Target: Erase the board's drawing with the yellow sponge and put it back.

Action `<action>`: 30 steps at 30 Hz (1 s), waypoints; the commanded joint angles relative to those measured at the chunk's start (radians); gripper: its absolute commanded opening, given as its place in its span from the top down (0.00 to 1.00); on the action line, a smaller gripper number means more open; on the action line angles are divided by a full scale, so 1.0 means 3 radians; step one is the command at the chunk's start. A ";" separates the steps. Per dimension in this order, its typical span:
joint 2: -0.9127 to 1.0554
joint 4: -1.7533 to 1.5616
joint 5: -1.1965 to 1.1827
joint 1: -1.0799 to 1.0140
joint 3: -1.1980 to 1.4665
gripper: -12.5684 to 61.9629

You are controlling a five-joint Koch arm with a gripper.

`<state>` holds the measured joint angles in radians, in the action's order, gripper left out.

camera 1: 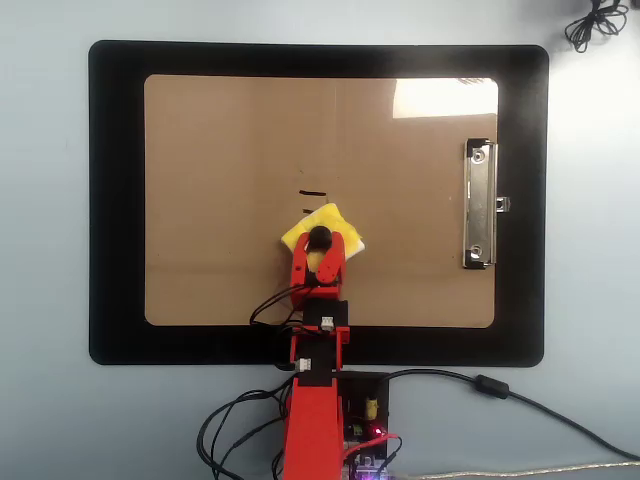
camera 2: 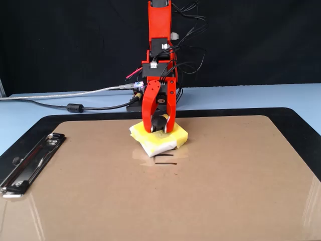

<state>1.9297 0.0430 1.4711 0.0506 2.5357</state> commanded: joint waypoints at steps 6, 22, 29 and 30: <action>-0.1329 -0.0885 0.0000 0.0046 -0.0747 0.94; -0.0153 -0.1053 0.0133 0.0291 0.0440 0.94; -0.1570 -0.1053 0.0138 0.0302 -0.1012 0.94; -0.1539 -0.1053 0.0143 0.0302 -0.0972 0.94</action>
<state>1.4573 -0.2623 1.4926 0.1335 2.2350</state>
